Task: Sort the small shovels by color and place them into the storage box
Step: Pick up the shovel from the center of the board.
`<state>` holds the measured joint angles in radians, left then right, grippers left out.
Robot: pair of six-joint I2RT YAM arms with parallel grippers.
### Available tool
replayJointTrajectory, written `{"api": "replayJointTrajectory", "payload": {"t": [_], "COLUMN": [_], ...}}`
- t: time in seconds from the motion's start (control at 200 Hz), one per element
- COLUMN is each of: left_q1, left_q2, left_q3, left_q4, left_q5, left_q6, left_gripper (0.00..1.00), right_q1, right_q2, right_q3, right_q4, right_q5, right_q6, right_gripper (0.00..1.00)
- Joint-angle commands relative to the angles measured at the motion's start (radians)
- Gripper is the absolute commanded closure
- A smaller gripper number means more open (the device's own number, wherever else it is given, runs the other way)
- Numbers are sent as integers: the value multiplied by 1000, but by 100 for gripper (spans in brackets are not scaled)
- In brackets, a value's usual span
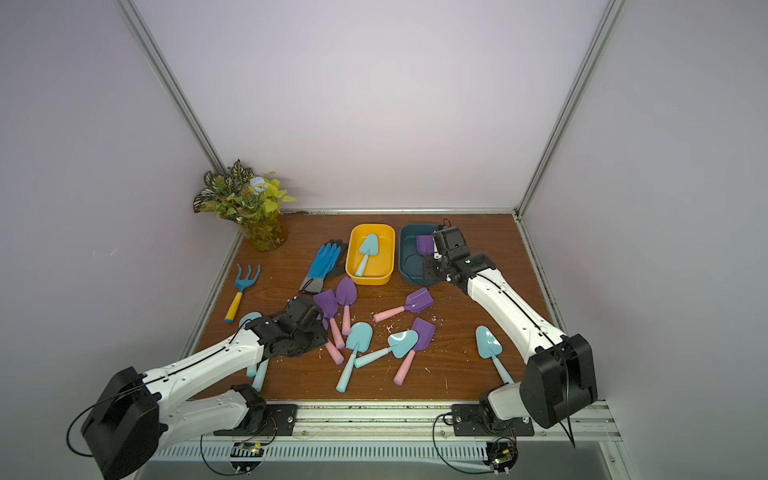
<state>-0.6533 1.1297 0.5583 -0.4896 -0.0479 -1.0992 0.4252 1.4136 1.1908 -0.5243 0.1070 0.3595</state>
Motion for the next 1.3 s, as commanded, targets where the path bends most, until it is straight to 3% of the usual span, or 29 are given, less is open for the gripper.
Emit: {"api": "replayJointTrajectory", "payload": {"t": [0.0,0.375,0.665,1.291], "left_q1": [-19,-23,-26,-48], "left_q2": [16,38,30,-13], "left_q3": [-27,-42,-65,-108], "left_q4": [21,52,58,33], "left_q5": [9,11,13,33], "left_q6": [-20,-17,-21,-34], "left_gripper": [39,40,48,52], "right_q1": [6,6,6,6], "right_q2": [-25,-42,-39,-36], "right_q3": [32,21,18,3], "right_q4": [-3,-5,-4,3], "right_q5": [17,22,22,18], "right_q6": [-15,-13,-12,-10], "right_gripper": [49,49,49,49]}}
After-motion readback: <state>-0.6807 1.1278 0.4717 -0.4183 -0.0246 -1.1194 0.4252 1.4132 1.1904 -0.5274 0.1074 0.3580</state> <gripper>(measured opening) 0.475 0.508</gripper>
